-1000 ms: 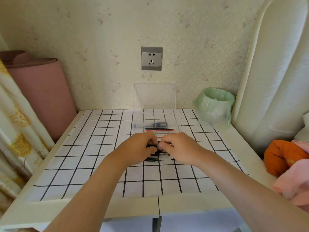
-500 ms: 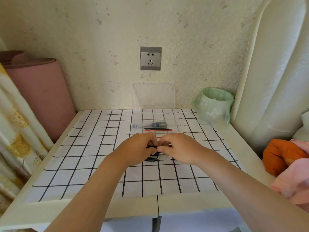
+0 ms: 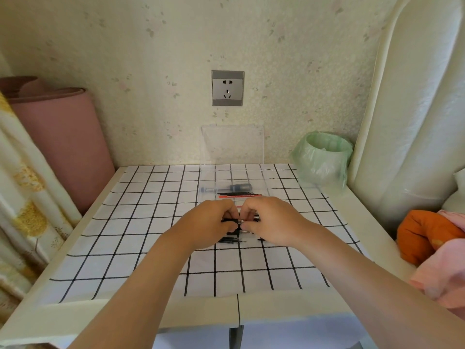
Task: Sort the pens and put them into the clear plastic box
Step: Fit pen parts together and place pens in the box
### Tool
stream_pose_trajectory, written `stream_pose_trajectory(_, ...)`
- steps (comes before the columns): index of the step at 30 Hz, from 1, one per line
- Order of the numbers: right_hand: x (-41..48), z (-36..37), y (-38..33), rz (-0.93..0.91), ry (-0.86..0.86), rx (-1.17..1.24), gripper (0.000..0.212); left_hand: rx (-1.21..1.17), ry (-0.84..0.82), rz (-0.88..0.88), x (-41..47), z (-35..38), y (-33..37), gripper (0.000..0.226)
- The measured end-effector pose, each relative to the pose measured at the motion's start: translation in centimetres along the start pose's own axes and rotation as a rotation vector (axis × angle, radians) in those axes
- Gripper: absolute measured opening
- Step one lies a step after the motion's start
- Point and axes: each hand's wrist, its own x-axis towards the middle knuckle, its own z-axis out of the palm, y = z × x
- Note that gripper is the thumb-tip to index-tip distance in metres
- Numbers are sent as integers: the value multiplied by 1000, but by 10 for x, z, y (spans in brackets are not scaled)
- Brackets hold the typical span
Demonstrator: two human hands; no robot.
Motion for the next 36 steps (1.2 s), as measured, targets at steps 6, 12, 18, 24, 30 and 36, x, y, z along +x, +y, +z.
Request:
stream_pose_trajectory(6,0,0,-1,-2,-54,-37,23,-4,-11,2,0,-1,0,10)
stream_pose_trajectory(12,0,0,0,5,-10,-41,13,-6,-2,2,0,0,1,9)
stream_pose_trajectory(18,-1,-1,-1,-7,-41,-43,20,0,-6,5,0,-1,0,10)
stream_pose_trajectory(24,2,1,2,2,-46,-30,14,2,4,36,1,1,0,14)
stream_pose_trajectory(30,2,-2,3,21,-57,-20,18,44,52,53,0,0,1,11)
stream_pose_trajectory(36,-2,-19,17,118,-173,-126,21,139,5,-28,-2,0,-1,13)
